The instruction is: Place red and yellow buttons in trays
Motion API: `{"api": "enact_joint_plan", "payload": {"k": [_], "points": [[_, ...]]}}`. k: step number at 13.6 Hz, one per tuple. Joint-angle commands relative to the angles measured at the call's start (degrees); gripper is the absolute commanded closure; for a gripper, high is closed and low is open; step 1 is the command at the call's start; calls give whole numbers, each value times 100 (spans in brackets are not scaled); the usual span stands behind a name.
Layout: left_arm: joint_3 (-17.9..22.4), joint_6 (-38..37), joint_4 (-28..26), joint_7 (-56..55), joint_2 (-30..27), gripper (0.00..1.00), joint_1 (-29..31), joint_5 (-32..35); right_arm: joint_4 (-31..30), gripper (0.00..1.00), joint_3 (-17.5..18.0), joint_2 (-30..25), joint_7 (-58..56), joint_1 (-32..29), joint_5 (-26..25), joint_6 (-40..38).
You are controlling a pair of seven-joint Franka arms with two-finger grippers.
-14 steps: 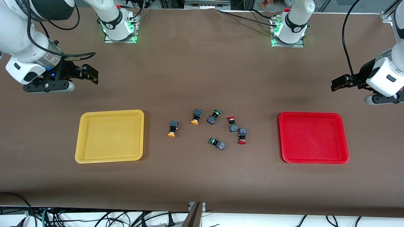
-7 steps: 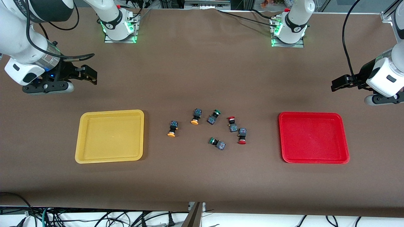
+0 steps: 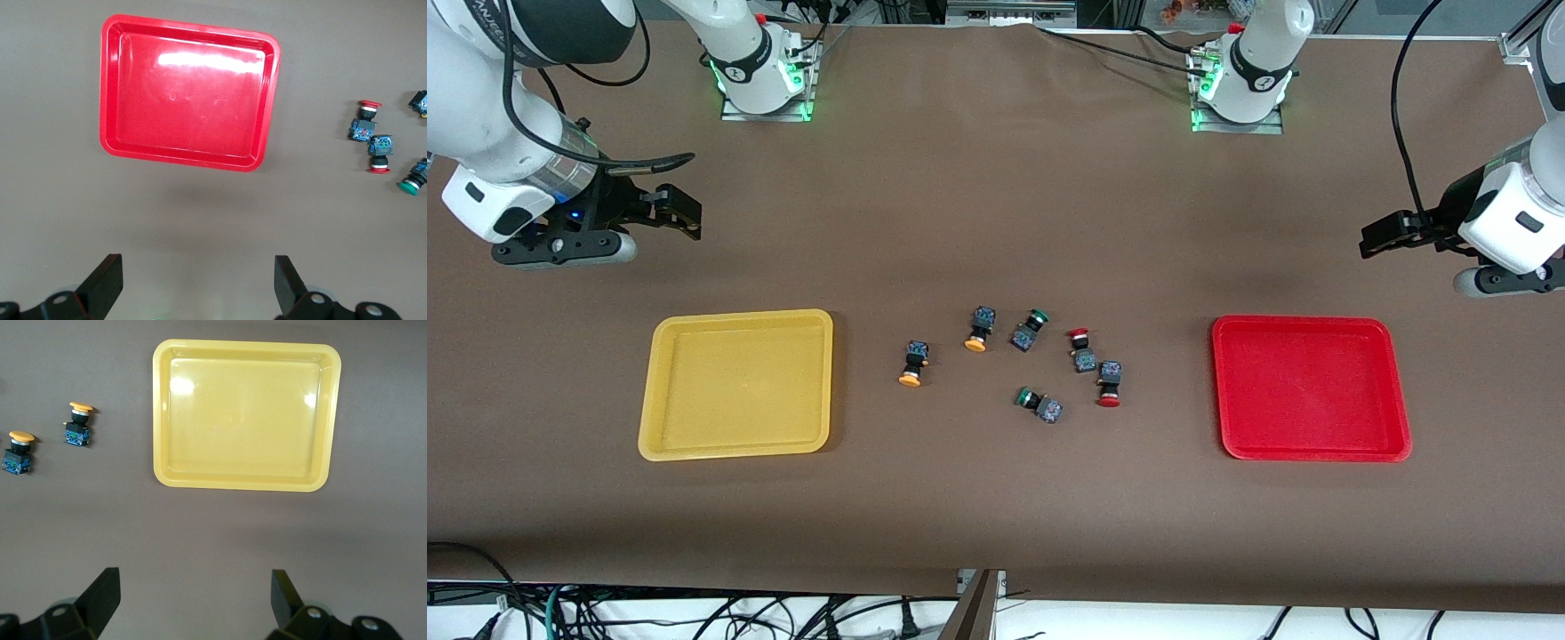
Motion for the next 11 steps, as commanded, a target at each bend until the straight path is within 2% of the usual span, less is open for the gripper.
{"api": "enact_joint_plan", "payload": {"k": [1, 11], "points": [[-9, -30, 161, 119, 75, 0, 27, 41, 38, 0, 32, 27, -124, -51, -66, 24], [-9, -30, 161, 119, 84, 0, 27, 41, -85, 0, 68, -8, -273, -42, -49, 86]]}}
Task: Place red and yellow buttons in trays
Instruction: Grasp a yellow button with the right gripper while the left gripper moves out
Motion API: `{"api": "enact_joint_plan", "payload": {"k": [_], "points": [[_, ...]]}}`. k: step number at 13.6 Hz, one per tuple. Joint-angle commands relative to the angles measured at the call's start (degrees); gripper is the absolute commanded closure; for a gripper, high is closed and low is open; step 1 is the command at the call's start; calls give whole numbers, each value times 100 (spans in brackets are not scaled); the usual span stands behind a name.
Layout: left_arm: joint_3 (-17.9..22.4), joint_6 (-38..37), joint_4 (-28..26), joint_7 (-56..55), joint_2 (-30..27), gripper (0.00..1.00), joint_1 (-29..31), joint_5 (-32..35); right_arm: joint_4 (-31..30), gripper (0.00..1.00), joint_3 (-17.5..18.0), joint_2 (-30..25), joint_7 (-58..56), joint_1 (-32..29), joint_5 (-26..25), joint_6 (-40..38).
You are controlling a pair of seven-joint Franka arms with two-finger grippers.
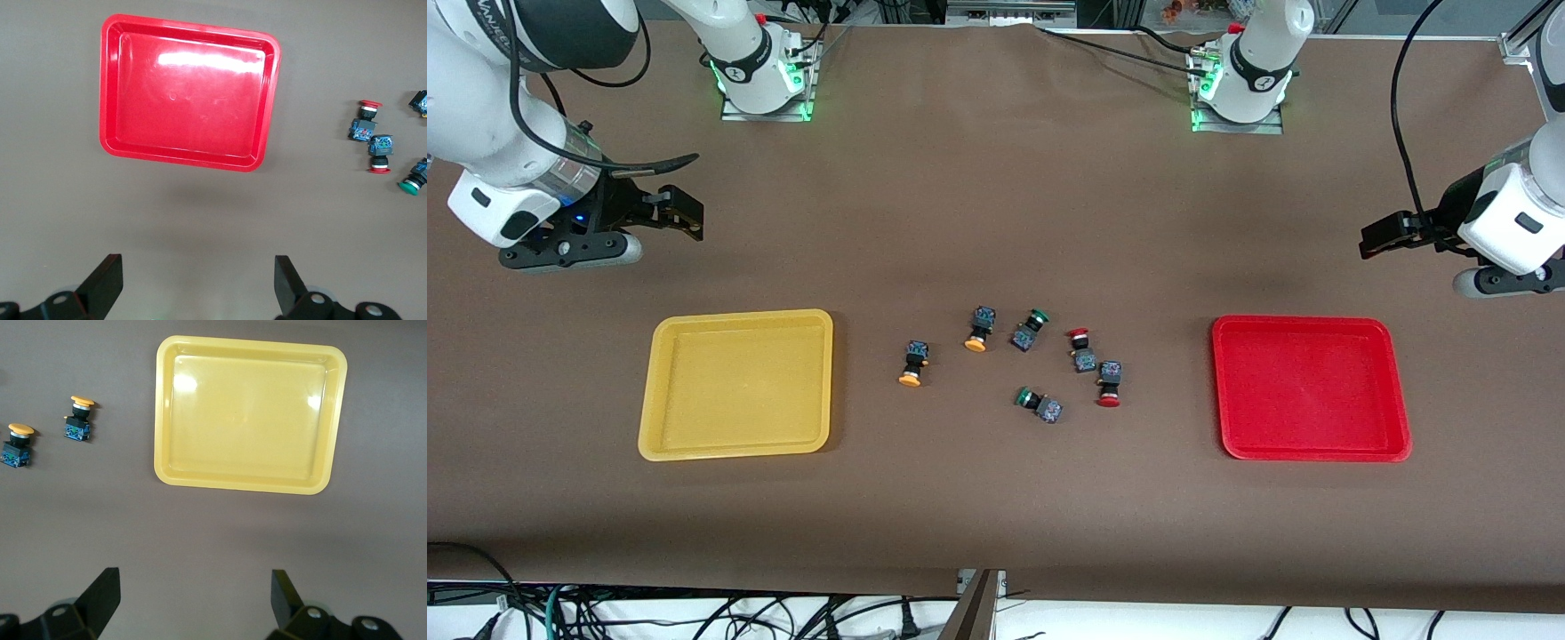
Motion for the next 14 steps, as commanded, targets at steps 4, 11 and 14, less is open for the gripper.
{"api": "enact_joint_plan", "payload": {"k": [4, 11, 14], "points": [[-9, -23, 161, 119, 85, 0, 27, 41, -91, 0, 75, -15, -107, -26, -23, 25], [-9, -32, 276, 119, 164, 0, 27, 41, -126, 0, 84, 1914, 1506, 1062, 118, 2172], [-9, -32, 284, 119, 164, 0, 18, 41, 373, 0, 84, 3128, 2359, 1396, 223, 3379]]}}
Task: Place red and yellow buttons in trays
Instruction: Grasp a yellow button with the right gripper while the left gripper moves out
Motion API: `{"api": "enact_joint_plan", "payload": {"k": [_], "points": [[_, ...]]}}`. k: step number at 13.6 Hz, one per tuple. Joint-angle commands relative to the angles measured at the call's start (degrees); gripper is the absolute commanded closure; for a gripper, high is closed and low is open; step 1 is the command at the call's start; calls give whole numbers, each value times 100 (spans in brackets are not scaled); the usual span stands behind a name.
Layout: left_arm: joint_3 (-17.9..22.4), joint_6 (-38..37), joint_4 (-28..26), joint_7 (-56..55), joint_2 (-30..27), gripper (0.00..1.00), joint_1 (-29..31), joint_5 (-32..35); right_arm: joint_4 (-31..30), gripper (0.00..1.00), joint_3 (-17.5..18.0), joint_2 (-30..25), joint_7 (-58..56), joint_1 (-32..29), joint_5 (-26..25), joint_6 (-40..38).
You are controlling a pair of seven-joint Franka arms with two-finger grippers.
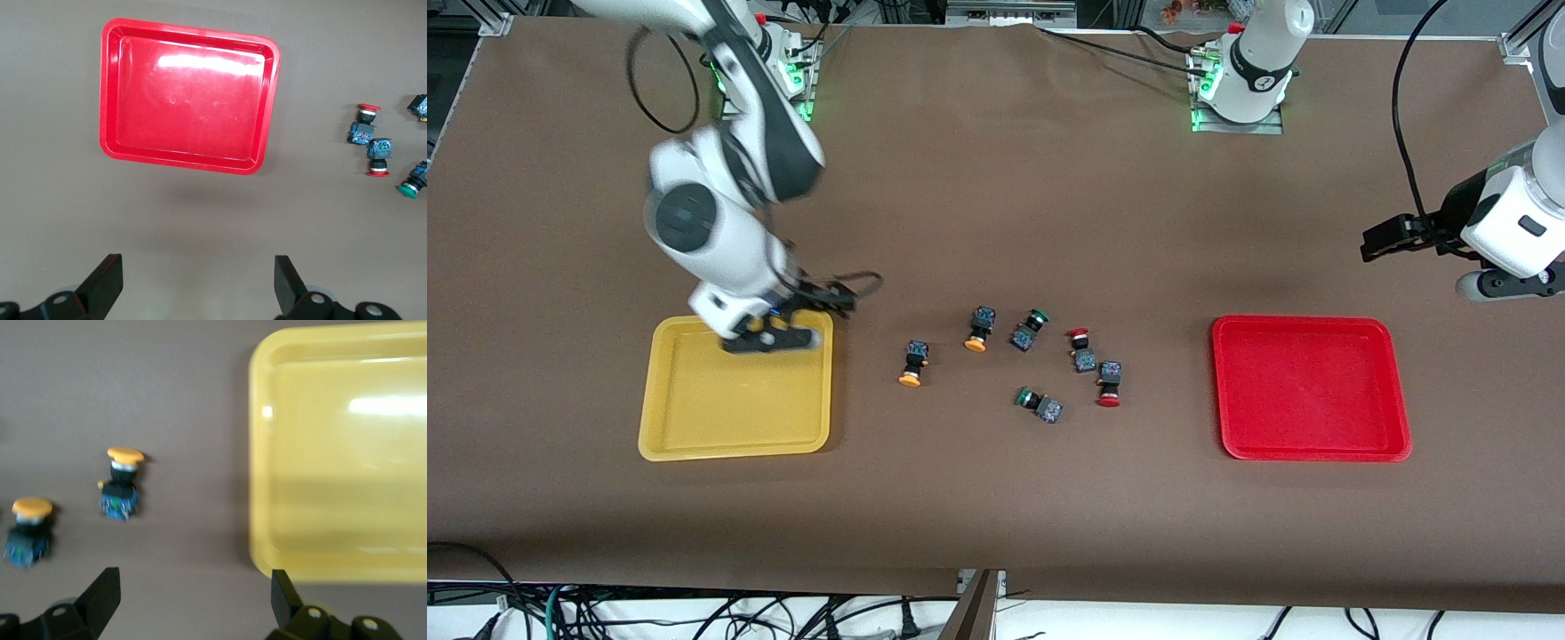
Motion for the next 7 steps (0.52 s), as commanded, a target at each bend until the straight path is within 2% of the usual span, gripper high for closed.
{"api": "enact_joint_plan", "payload": {"k": [1, 3, 7], "points": [[-16, -42, 189, 119, 98, 0, 17, 41, 942, 0, -30, 1067, 746, 265, 198, 385], [-16, -42, 189, 119, 124, 0, 17, 41, 1279, 0, -30, 1465, 1152, 467, 199, 412], [-7, -24, 408, 128, 360, 0, 17, 41, 1245, 0, -30, 1773, 1583, 758, 208, 1000]]}}
